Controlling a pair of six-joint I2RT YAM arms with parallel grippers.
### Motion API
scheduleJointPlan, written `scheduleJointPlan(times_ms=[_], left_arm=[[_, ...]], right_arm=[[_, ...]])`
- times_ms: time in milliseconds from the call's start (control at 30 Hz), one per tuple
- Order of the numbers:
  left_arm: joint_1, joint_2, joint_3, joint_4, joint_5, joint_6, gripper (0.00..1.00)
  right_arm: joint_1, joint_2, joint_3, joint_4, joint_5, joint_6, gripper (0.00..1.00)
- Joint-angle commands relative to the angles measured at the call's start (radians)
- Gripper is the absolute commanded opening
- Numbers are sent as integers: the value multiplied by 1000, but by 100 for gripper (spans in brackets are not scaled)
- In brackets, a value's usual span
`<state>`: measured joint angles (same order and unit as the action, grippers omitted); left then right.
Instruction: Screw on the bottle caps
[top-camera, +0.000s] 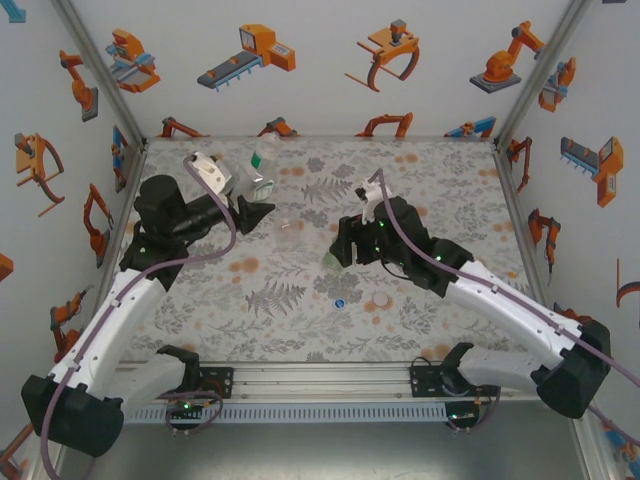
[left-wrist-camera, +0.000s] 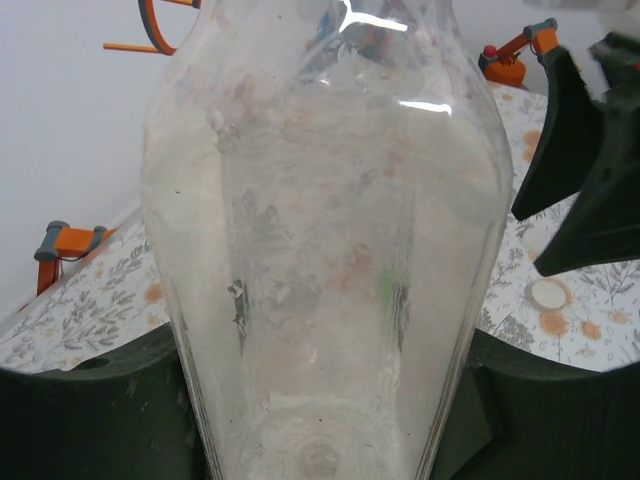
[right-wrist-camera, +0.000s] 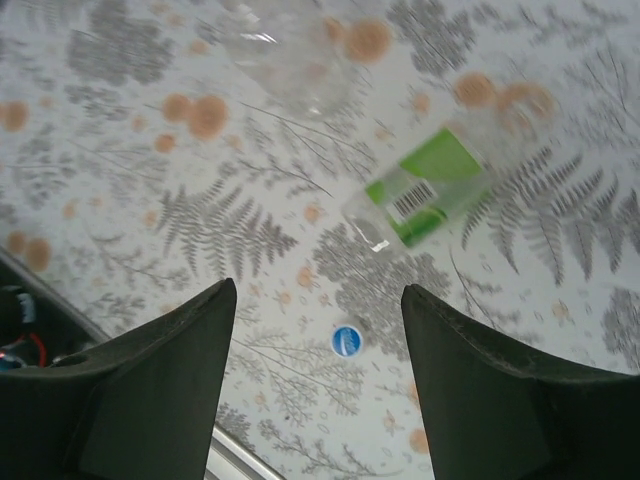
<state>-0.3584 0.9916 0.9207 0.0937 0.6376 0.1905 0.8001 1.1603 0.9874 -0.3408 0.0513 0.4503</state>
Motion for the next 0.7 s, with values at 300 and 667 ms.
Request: scheduleJointPlan(times_ms=[300,667], left_arm=[[4,-11,14,-56,18,55,0],[3,1,15,-46,44,40,2]], right_arm=[[1,98,-82,-211,172,142,68],[1,128,-178,-303,155,398,79]])
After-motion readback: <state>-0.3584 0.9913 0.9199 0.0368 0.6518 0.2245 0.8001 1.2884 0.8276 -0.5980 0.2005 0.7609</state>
